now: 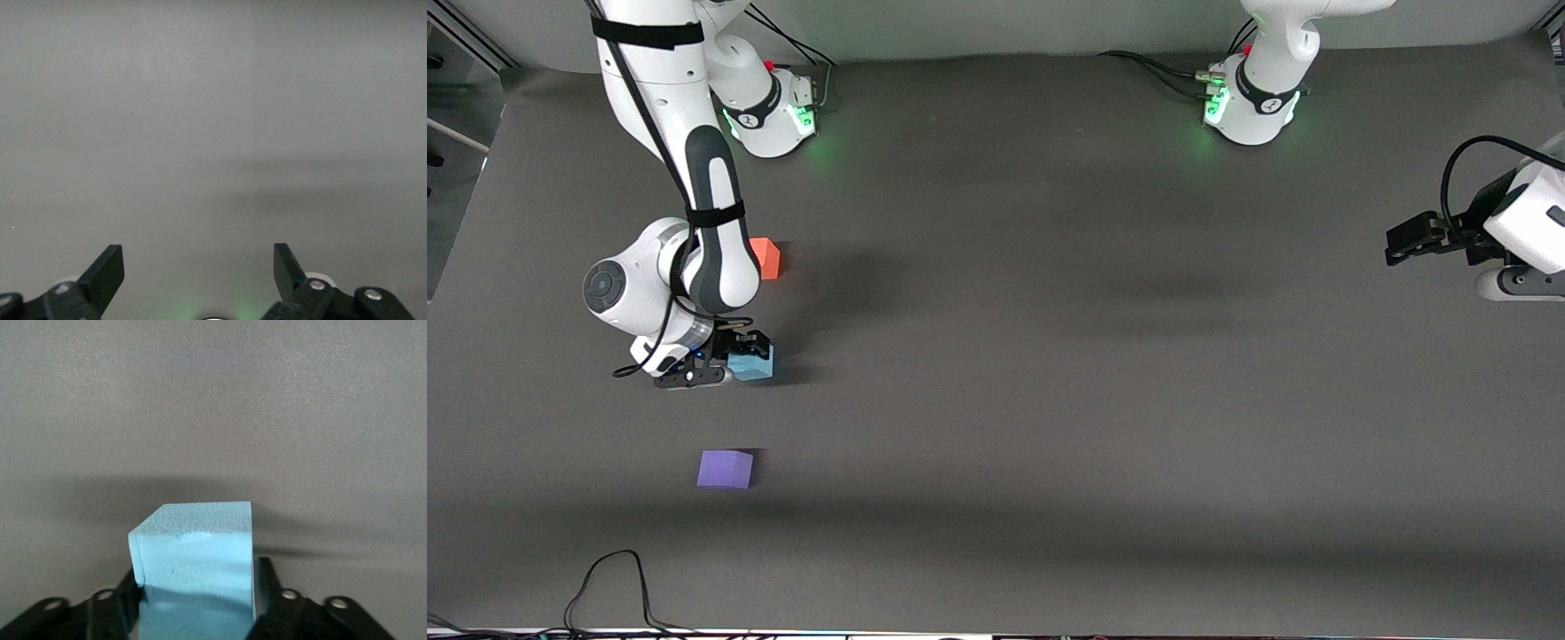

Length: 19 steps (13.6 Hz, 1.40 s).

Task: Place blue block between orange and purple blocks
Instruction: 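Open the right gripper and lift it away from the blue block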

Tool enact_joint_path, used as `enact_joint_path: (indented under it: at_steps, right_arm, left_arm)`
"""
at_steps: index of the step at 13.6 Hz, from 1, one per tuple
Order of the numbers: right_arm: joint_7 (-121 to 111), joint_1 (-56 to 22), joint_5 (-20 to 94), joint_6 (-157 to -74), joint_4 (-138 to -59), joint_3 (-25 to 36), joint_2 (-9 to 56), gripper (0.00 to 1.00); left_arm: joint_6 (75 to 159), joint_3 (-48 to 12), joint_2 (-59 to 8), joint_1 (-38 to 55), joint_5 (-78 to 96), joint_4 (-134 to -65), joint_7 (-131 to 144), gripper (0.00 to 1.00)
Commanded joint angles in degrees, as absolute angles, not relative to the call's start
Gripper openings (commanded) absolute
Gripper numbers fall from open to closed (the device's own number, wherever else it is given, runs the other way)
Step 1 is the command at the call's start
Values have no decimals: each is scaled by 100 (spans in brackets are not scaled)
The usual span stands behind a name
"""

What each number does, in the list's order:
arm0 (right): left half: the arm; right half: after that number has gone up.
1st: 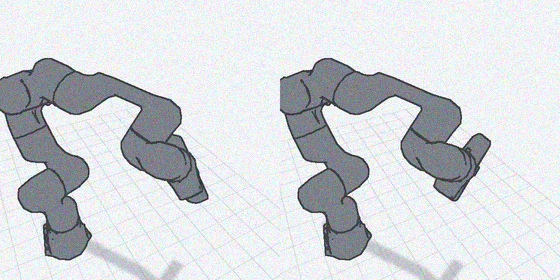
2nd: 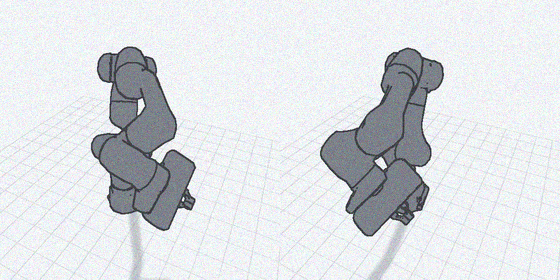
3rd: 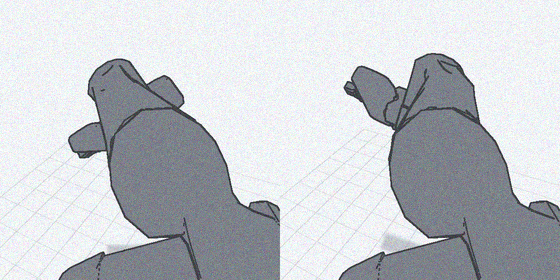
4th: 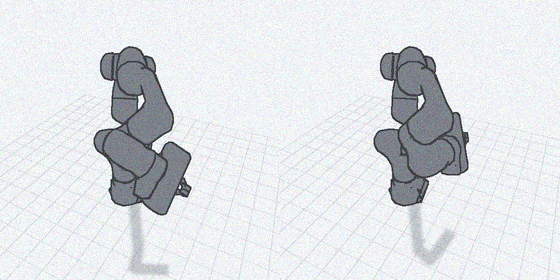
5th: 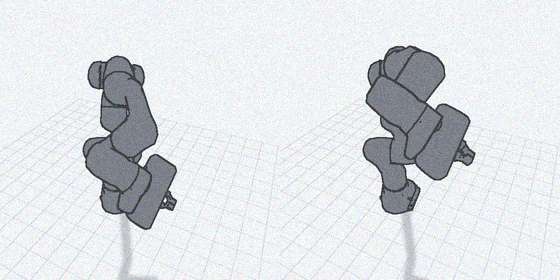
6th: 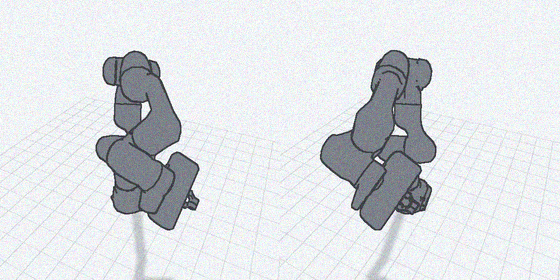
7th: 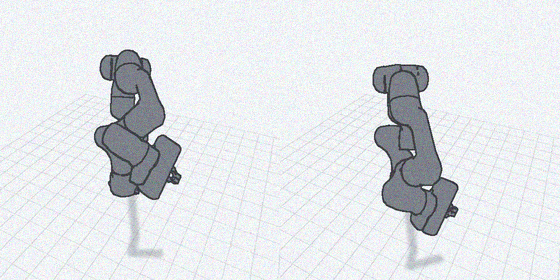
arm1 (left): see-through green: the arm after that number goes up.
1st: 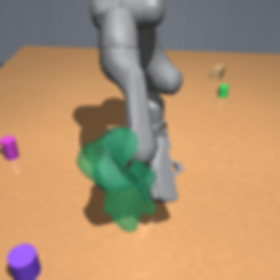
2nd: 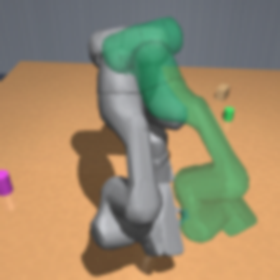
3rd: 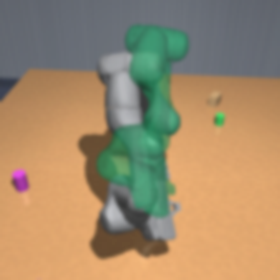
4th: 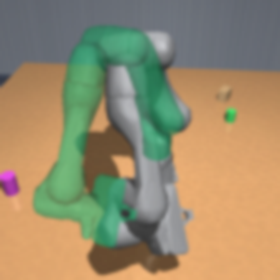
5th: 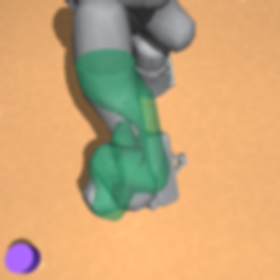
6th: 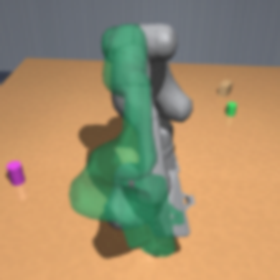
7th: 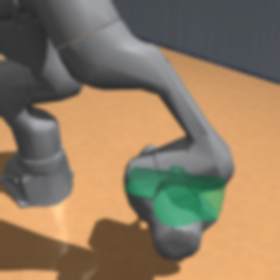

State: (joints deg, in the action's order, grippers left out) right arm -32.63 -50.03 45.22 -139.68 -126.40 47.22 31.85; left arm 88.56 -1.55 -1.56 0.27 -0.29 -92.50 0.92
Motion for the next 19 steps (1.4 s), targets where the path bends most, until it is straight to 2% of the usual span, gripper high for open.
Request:
enact_joint_path:
  at_steps: [1,3,5,8,10,12,13,15,16,19]
  right_arm:
    - [-3376,-5079,4711,-13949,-12542,4790,3086,100]
    - [-3358,-5237,4562,-13686,-12533,5061,2761,100]
    - [-2965,-5771,4098,-13161,-12219,5753,2628,100]
    - [-1665,-6825,3508,-11607,-11297,6860,2628,100]
    - [-1197,-7660,3411,-10499,-10629,7878,2628,100]
    - [-1134,-8251,3410,-9803,-10127,8759,2628,100]
    - [-1134,-8314,3410,-9539,-9855,8945,2628,100]
    - [-1047,-8227,3122,-9221,-9380,8948,2672,100]
    - [-898,-7922,2998,-8898,-9091,8852,2672,100]
    - [-905,-6158,2953,-7991,-7886,7510,2628,100]
  left_arm:
    - [8903,-123,-97,53,-18,-9325,18,100]
    - [8921,-132,-88,62,-18,-9316,18,100]
    - [8974,-123,-97,79,-35,-9316,18,100]
    - [8991,-123,-97,53,-35,-9316,18,100]
    - [8991,-123,-88,62,-35,-9316,18,100]
    - [9000,-123,-88,62,-35,-9308,18,100]
    - [9000,-123,-97,62,-35,-9308,18,100]
    - [9000,-123,-88,62,-35,-9308,18,100]
    - [8991,-123,-97,62,-35,-9308,18,100]
    - [9000,-123,-88,53,-35,-9308,18,100]
